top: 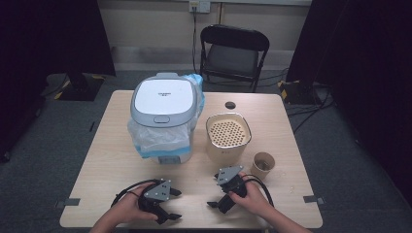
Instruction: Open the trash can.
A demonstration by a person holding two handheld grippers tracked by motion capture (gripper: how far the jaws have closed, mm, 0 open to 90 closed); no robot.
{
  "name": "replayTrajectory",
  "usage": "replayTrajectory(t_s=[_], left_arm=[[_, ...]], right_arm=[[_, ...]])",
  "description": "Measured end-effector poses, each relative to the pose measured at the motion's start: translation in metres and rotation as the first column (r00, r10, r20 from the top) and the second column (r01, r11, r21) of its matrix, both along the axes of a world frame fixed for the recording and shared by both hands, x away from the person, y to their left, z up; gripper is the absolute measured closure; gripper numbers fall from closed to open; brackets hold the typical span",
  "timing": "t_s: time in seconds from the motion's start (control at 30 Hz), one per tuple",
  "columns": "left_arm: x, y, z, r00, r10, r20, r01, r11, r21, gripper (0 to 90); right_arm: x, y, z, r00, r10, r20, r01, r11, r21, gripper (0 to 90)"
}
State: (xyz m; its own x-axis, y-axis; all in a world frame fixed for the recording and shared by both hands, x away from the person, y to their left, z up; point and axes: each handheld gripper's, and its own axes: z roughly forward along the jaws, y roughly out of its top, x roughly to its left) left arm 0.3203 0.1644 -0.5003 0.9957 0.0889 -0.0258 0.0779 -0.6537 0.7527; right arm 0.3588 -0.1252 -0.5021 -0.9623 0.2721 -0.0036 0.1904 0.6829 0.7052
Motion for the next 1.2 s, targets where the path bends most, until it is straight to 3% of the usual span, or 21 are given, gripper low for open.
replayTrajectory(t_s=[0.23, 0.33, 0.47, 0.5, 0.53, 0.67, 0.7, 0.8, 0.87, 1.03, 1.2], left_arm=[[0.000, 0.000, 0.000, 0.9999, 0.014, -0.005, -0.014, 0.9999, 0.006, 22.6], [0.003, 0.000, 0.000, 0.9974, 0.066, -0.031, -0.066, 0.9977, -0.013, 22.2], [0.006, 0.000, 0.002, 0.9939, 0.093, -0.058, -0.094, 0.9956, -0.005, 20.0], [0.007, 0.000, 0.003, 0.9898, 0.115, -0.084, -0.115, 0.9934, 0.006, 19.1], [0.008, 0.001, 0.005, 0.9904, 0.112, -0.082, -0.110, 0.9936, 0.025, 18.3], [0.008, 0.001, 0.009, 0.9874, 0.124, -0.098, -0.122, 0.9922, 0.029, 18.0], [0.007, 0.000, 0.012, 0.9864, 0.130, -0.101, -0.130, 0.9915, 0.003, 18.0], [0.006, 0.000, 0.019, 0.9849, 0.133, -0.111, -0.134, 0.9910, -0.002, 16.7], [0.006, 0.001, 0.024, 0.9861, 0.129, -0.104, -0.128, 0.9916, 0.020, 16.7], [0.006, 0.005, 0.037, 0.9808, 0.141, -0.135, -0.141, 0.9900, 0.013, 16.7], [0.008, 0.009, 0.053, 0.9775, 0.169, -0.127, -0.168, 0.9857, 0.017, 16.8]], right_arm=[[0.000, 0.001, 0.000, 1.0000, -0.006, 0.003, 0.006, 1.000, 0.001, 0.0], [0.000, 0.001, 0.000, 1.0000, -0.007, 0.002, 0.007, 1.000, 0.001, 0.0], [0.000, 0.001, 0.000, 1.0000, -0.008, 0.002, 0.008, 1.000, 0.000, 0.0], [0.000, 0.001, 0.000, 1.0000, -0.009, 0.002, 0.009, 1.000, -0.001, 0.0], [0.000, 0.001, 0.000, 1.0000, -0.009, 0.002, 0.009, 1.000, -0.001, 0.0], [0.000, 0.001, 0.000, 1.0000, -0.009, 0.001, 0.009, 1.000, 0.000, 0.0], [0.000, 0.001, 0.000, 1.0000, -0.009, 0.002, 0.009, 1.000, 0.000, 0.0], [0.000, 0.001, 0.000, 1.0000, -0.008, 0.002, 0.008, 1.000, 0.000, 0.0], [0.000, 0.001, 0.000, 1.0000, -0.009, 0.001, 0.009, 1.000, -0.001, 0.0], [0.000, 0.001, 0.000, 1.0000, -0.009, 0.001, 0.009, 1.000, -0.001, 0.0], [0.000, 0.001, 0.000, 1.0000, -0.009, 0.002, 0.009, 1.000, -0.001, 0.0]])
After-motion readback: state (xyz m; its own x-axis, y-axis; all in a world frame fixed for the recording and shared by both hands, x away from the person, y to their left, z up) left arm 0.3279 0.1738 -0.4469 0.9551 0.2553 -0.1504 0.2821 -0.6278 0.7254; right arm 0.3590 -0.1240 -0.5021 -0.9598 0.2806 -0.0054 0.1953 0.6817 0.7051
